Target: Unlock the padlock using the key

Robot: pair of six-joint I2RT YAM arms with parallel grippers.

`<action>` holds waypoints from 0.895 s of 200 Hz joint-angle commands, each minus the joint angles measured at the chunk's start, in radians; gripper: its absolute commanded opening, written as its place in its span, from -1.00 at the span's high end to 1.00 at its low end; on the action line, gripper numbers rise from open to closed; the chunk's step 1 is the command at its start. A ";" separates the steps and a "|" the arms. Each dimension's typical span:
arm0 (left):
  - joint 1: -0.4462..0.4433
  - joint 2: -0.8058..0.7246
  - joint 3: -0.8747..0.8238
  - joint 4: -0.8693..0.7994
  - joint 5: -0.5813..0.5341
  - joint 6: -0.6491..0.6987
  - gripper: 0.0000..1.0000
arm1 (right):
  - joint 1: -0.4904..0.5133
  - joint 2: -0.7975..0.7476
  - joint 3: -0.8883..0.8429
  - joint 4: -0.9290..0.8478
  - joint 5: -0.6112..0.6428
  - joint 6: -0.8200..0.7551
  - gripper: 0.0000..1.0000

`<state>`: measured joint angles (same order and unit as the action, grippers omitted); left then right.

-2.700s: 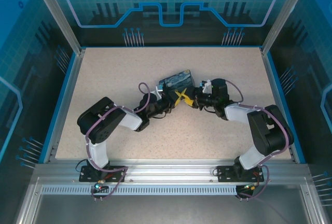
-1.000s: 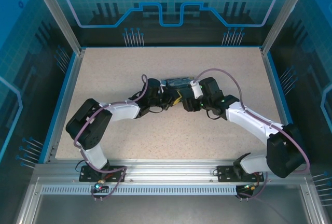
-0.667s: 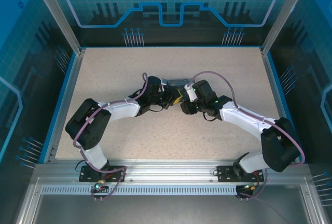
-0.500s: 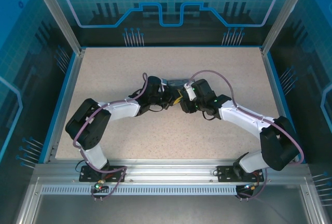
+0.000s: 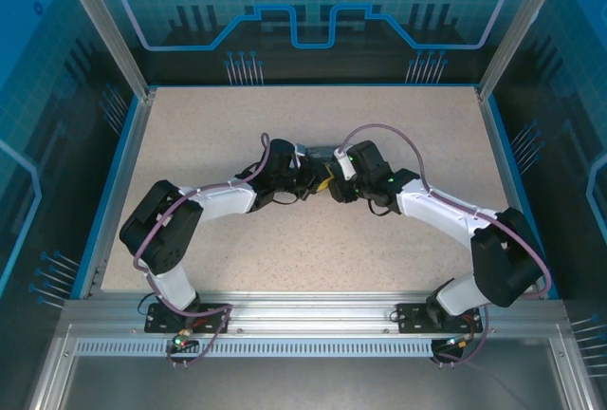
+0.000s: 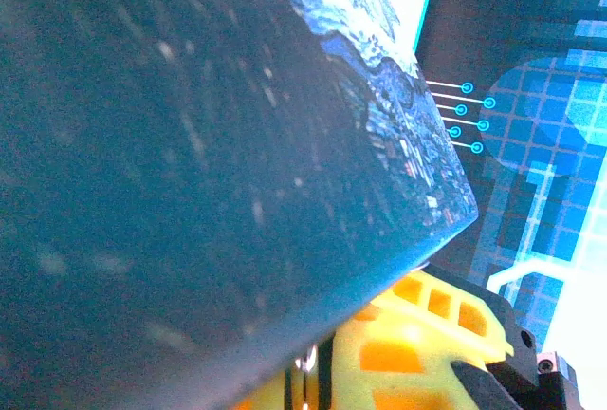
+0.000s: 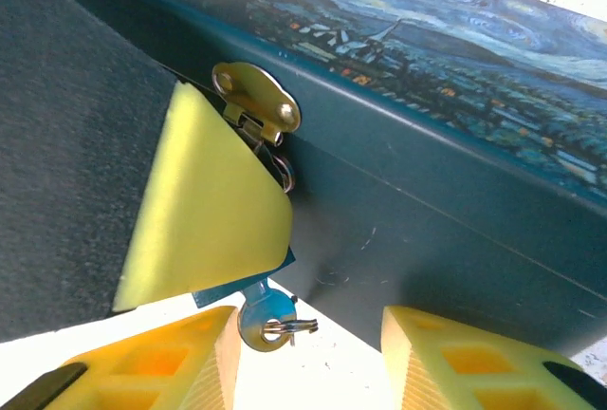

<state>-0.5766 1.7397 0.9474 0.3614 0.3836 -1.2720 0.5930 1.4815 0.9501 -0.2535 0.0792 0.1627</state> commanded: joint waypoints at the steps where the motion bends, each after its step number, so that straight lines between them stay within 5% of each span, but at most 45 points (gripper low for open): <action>1: 0.010 -0.029 0.044 0.001 0.041 0.024 1.00 | 0.019 0.019 0.029 -0.010 0.008 -0.015 0.14; 66: 0.009 -0.032 0.042 0.002 0.042 0.025 1.00 | 0.021 0.047 0.050 -0.011 0.008 -0.012 0.19; 179: 0.010 -0.029 0.024 0.013 0.041 0.028 1.00 | -0.002 0.053 0.082 -0.043 -0.171 0.033 0.80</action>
<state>-0.5720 1.7397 0.9478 0.3584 0.3893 -1.2613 0.6010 1.5303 0.9989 -0.2874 0.0242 0.1650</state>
